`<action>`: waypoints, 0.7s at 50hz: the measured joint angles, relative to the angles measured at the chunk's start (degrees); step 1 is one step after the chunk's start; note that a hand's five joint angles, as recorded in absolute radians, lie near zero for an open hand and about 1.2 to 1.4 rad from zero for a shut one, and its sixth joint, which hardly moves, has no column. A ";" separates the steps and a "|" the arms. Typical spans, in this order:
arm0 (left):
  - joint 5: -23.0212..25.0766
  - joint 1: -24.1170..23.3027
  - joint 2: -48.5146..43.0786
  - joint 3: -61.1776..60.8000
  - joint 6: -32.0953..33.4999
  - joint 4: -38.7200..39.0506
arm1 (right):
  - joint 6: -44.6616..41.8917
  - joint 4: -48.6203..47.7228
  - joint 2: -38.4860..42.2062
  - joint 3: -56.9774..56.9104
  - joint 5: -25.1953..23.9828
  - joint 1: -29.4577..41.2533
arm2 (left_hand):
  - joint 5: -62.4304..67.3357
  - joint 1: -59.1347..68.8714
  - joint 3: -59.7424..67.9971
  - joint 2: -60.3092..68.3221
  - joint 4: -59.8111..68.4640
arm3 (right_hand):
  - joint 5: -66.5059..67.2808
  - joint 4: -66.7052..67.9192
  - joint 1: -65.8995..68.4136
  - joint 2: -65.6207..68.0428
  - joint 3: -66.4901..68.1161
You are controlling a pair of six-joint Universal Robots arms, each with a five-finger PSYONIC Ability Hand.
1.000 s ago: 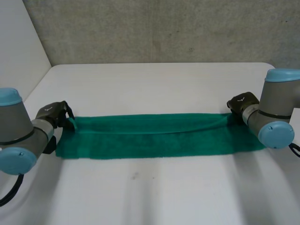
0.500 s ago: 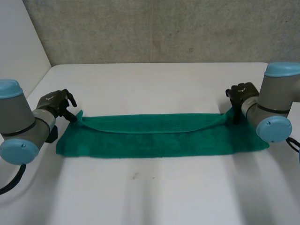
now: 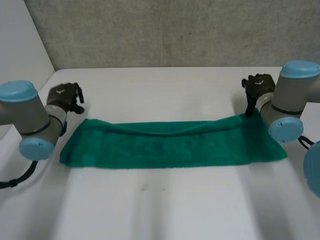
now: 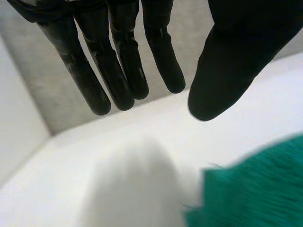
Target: Fold the towel.
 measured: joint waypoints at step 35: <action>3.07 -8.10 8.38 -12.52 1.85 1.08 | 3.08 1.08 -9.71 16.50 -10.32 1.60 | -5.43 -6.56 -6.18 -6.74 -6.98 | 0.00 0.00 0.00 0.00 0.00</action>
